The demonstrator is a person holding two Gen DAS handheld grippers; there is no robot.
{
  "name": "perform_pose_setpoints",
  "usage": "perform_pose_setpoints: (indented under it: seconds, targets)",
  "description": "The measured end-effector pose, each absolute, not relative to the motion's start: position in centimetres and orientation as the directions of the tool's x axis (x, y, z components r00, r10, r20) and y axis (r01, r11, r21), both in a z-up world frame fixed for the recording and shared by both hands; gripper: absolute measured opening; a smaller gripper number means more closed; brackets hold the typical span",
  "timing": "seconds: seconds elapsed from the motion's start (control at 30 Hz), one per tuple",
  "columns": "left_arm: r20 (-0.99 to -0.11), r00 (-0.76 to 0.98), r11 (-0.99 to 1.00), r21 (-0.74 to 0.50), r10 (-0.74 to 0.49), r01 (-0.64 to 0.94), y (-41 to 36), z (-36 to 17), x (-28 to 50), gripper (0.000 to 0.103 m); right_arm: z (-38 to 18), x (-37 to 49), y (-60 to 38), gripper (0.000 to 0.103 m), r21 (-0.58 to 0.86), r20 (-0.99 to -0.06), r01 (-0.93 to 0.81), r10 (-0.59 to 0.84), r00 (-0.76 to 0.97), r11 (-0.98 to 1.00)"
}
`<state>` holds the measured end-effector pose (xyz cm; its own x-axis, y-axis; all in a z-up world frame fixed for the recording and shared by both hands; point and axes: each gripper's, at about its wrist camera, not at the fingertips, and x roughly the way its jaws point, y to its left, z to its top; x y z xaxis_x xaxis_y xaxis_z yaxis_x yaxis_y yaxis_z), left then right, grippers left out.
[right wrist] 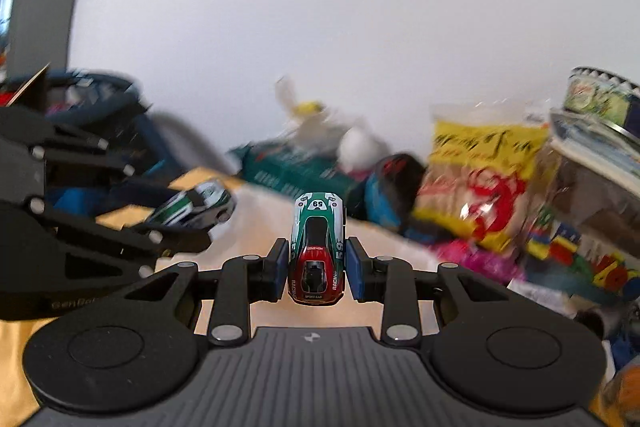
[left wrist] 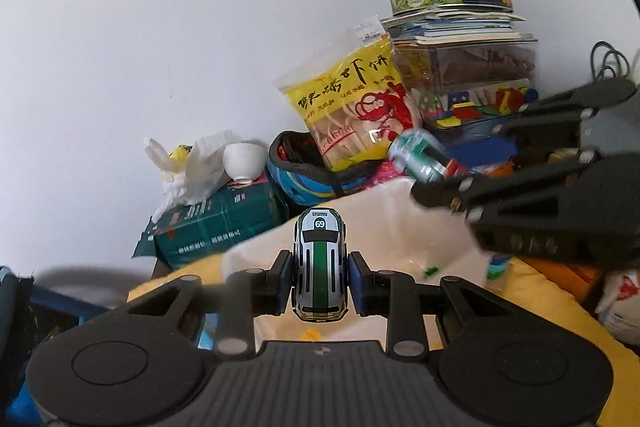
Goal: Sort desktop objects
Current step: 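Carry both cars over the white bin and open both tools to drop them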
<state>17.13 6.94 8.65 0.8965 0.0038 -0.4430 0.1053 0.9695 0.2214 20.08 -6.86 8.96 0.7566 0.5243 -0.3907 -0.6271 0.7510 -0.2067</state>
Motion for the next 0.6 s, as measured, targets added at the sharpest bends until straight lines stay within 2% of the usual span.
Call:
perform_pose_setpoints:
  seconds: [0.13,0.3,0.4,0.47,0.5,0.53,0.6]
  targets:
    - [-0.461,0.887,0.958,0.251,-0.005,0.135,7.3,7.7,20.1,0.033,9.8,22.6,-6.5,0.034,-0.178,-0.395,-0.572,0.474,0.787,0.801]
    - [-0.481,0.877,0.961,0.232,-0.023,0.152,7.5,6.0,23.5,0.033,8.4,25.6,-5.8,0.034,-0.098,-0.488,-0.528,0.422,0.764,0.843]
    - [-0.539,0.842,0.966,0.213,-0.008,0.146,7.6,4.9,24.8,0.034,6.8,26.1,-5.2,0.035,-0.112,-0.538,-0.510,0.379,0.753,0.853]
    - [-0.538,0.842,0.972,0.176,-0.034,0.152,8.2,5.0,23.9,0.043,6.2,26.1,-5.2,0.042,-0.122,-0.559,-0.493,0.350,0.751,0.862]
    - [-0.530,0.847,0.974,0.163,-0.046,0.155,8.4,5.2,23.1,0.052,6.3,25.8,-5.5,0.043,-0.119,-0.559,-0.482,0.342,0.755,0.868]
    - [-0.515,0.855,0.975,0.155,-0.059,0.161,8.5,5.4,22.1,0.056,6.5,25.4,-6.2,0.043,-0.110,-0.550,-0.475,0.345,0.760,0.873]
    - [-0.498,0.862,0.973,0.135,-0.095,0.185,8.8,5.7,19.8,0.056,7.1,24.4,-7.4,0.043,-0.092,-0.539,-0.476,0.358,0.762,0.875]
